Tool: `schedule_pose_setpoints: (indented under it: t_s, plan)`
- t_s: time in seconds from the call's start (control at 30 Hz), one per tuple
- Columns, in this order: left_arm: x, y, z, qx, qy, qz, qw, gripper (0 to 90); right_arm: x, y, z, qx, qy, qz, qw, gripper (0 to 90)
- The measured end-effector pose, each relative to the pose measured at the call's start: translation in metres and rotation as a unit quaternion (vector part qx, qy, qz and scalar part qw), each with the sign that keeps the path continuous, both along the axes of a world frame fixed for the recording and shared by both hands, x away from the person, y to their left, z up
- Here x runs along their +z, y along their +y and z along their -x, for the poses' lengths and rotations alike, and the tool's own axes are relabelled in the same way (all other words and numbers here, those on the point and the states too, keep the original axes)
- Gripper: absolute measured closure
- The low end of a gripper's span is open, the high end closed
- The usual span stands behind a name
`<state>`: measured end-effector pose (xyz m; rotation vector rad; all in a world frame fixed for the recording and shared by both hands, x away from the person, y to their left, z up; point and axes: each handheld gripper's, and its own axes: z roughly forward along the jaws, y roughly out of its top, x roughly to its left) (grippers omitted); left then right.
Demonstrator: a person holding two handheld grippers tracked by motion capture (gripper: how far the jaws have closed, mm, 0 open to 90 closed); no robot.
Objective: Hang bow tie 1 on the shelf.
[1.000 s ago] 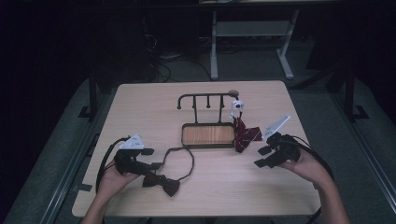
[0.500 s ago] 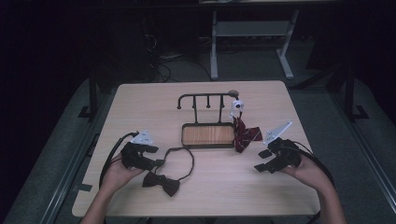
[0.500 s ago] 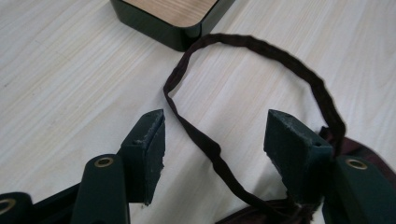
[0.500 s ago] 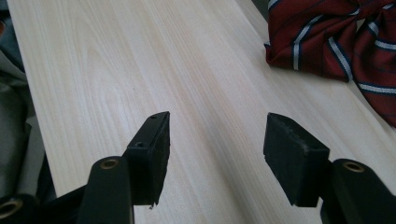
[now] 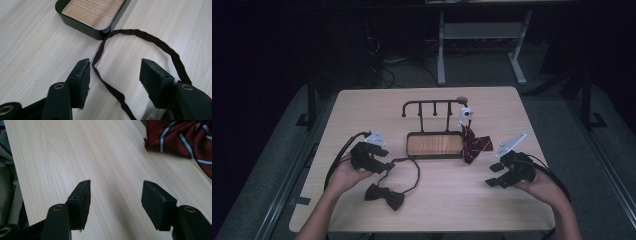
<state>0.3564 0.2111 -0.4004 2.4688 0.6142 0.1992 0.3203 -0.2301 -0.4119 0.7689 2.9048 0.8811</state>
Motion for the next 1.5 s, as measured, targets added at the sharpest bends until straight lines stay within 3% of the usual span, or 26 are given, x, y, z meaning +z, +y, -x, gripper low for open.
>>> schedule_pose_setpoints:
  t_s: [0.47, 0.67, 0.8, 1.37, 1.5]
  plan:
    - [-0.015, -0.009, -0.024, 0.004, 0.009, -0.027, 0.9996, 55.8, 0.001, -0.001, 0.001, -0.005, 0.0, -0.009, 0.9999, 40.2]
    - [-0.024, -0.014, -0.032, 0.008, 0.023, -0.055, 0.9982, 65.4, -0.001, -0.003, 0.001, -0.005, 0.002, -0.01, 0.9999, 40.3]
    - [-0.028, -0.016, -0.038, 0.017, 0.037, -0.06, 0.9974, 67.2, -0.001, -0.004, 0.002, -0.006, 0.003, -0.013, 0.9999, 40.3]
    - [-0.039, -0.022, -0.044, 0.0, 0.055, -0.09, 0.9944, 78.5, 0.001, -0.004, 0.003, -0.005, 0.005, -0.021, 0.9998, 40.4]
    - [-0.041, -0.023, -0.045, -0.004, 0.058, -0.088, 0.9944, 84.0, 0.001, -0.005, 0.003, -0.004, 0.005, -0.02, 0.9998, 40.4]
